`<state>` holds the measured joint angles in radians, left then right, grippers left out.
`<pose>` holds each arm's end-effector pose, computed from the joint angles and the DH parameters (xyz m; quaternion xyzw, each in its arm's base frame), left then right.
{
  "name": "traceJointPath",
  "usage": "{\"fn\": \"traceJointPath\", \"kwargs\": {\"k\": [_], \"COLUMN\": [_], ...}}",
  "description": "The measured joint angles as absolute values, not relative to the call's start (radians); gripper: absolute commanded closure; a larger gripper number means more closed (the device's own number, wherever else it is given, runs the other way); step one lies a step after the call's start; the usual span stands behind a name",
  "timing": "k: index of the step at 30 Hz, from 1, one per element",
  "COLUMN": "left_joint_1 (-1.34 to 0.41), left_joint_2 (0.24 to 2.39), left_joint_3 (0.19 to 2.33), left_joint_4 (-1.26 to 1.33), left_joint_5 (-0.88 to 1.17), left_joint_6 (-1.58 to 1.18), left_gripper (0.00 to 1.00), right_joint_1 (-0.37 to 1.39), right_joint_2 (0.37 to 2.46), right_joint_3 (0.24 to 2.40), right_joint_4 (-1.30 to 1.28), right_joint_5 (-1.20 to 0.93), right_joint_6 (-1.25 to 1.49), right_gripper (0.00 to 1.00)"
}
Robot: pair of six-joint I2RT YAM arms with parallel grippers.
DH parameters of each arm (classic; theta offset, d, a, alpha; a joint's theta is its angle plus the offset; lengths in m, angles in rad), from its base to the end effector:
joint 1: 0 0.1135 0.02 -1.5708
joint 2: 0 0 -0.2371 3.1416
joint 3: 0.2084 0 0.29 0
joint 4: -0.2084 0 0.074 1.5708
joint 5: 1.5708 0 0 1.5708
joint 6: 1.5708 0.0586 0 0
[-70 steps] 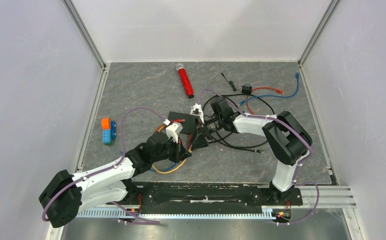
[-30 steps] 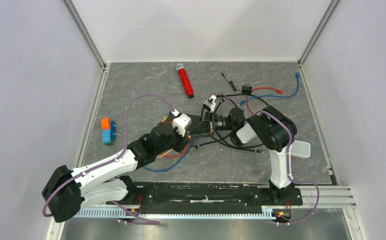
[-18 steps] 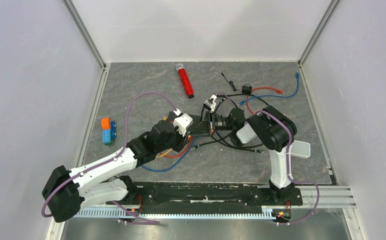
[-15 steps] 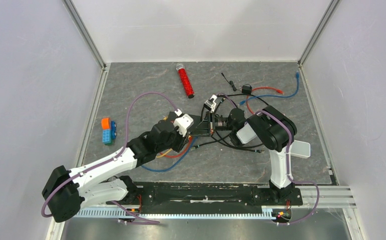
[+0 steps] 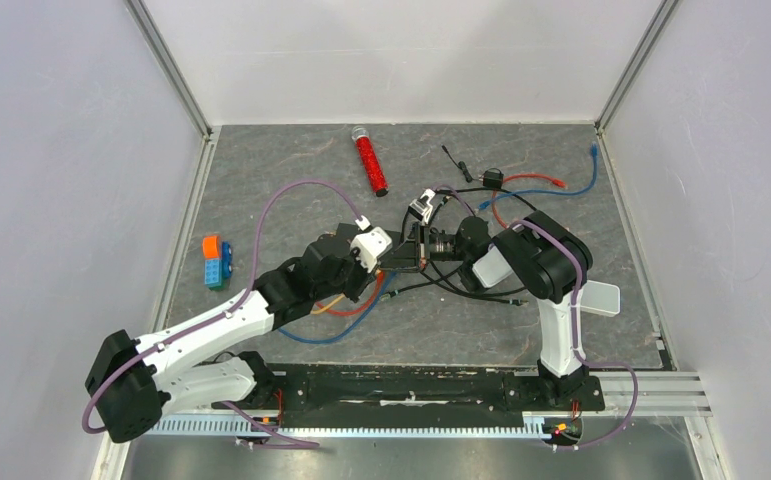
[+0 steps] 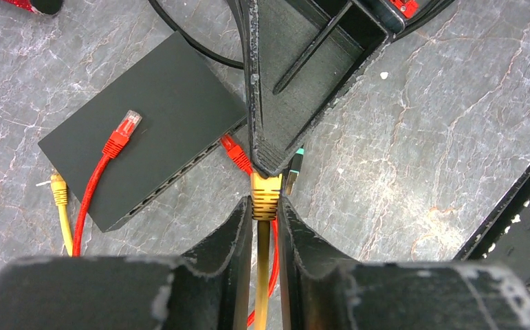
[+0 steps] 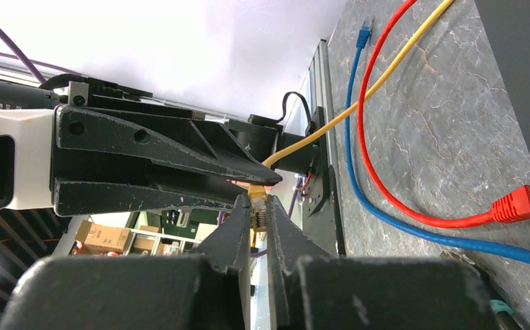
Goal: Insert the plug into the switch port
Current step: Insert the connector into the switch port.
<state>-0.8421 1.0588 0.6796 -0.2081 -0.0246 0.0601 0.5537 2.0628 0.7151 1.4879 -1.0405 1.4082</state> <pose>0.2008 -0.2228 0.1974 0.3790 0.7958 -0.1699 0.4406 0.2762 0.2301 0.0735 -0.1057 0.6734 0.7257 0.0934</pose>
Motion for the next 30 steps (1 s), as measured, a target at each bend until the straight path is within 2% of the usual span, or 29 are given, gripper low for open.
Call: {"fn": "traceJointPath", "kwargs": {"k": [5, 9, 13, 20, 27, 30], "left_joint_1": [-0.842, -0.842, -0.842, -0.843, -0.843, -0.843], "left_joint_2": [1.06, 1.065, 1.065, 1.068, 1.081, 1.081], "left_joint_3": [0.68, 0.678, 0.662, 0.601, 0.457, 0.406], "left_joint_4": [-0.21, -0.207, -0.182, -0.16, -0.07, -0.044], "left_joint_5": [-0.013, -0.013, -0.019, -0.05, -0.064, -0.089], "left_joint_6": [0.068, 0.066, 0.027, -0.15, -0.376, -0.438], "left_gripper": [0.98, 0.98, 0.98, 0.98, 0.98, 0.98], "right_joint_1": [0.553, 0.552, 0.548, 0.511, 0.446, 0.435], "right_joint_2": [2.064, 2.064, 2.065, 2.055, 1.974, 1.935], "right_joint_3": [0.715, 0.715, 0.713, 0.682, 0.669, 0.714], "right_joint_4": [1.488, 1.487, 1.484, 1.484, 1.343, 1.113], "right_joint_5": [-1.038, -1.037, -1.037, -1.018, -0.974, -0.939], "right_joint_6": [1.406, 1.406, 1.403, 1.343, 1.137, 0.953], "right_gripper": [1.0, 0.97, 0.76, 0.53, 0.45, 0.42]}}
